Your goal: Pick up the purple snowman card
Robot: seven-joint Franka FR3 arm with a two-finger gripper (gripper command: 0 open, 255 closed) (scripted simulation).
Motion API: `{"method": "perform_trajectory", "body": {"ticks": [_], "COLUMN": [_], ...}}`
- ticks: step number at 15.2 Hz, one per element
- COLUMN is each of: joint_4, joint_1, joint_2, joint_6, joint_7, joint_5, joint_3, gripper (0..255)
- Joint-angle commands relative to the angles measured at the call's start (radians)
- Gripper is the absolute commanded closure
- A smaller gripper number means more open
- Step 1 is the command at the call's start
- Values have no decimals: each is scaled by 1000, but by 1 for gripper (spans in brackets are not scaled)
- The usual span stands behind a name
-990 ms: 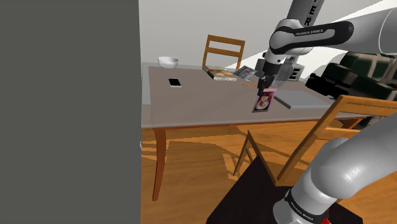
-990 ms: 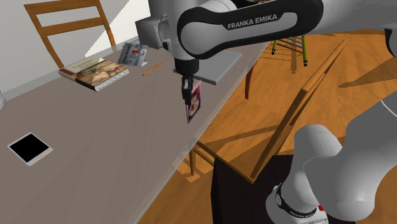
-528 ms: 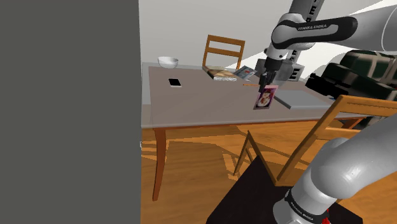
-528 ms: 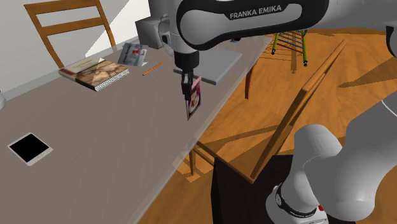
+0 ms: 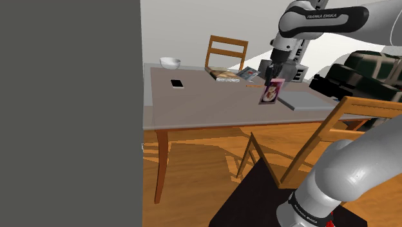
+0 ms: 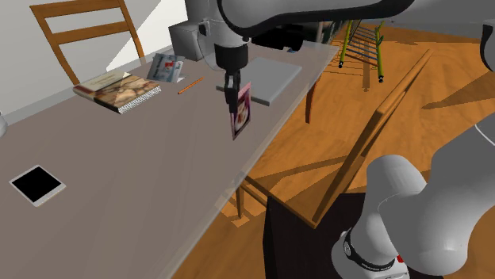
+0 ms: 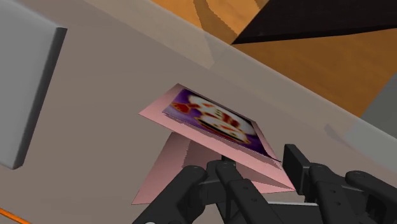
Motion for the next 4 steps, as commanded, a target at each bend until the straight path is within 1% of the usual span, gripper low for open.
{"method": "perform_trajectory", "body": {"ticks": [1, 4], "joint_4": [32, 50], "joint_1": [1, 2], "joint_2": [3, 5], "joint_6": [-30, -45], "joint_7": [-2, -4], "joint_5": [2, 4], "joint_3": [2, 3], "gripper": [255, 255]}}
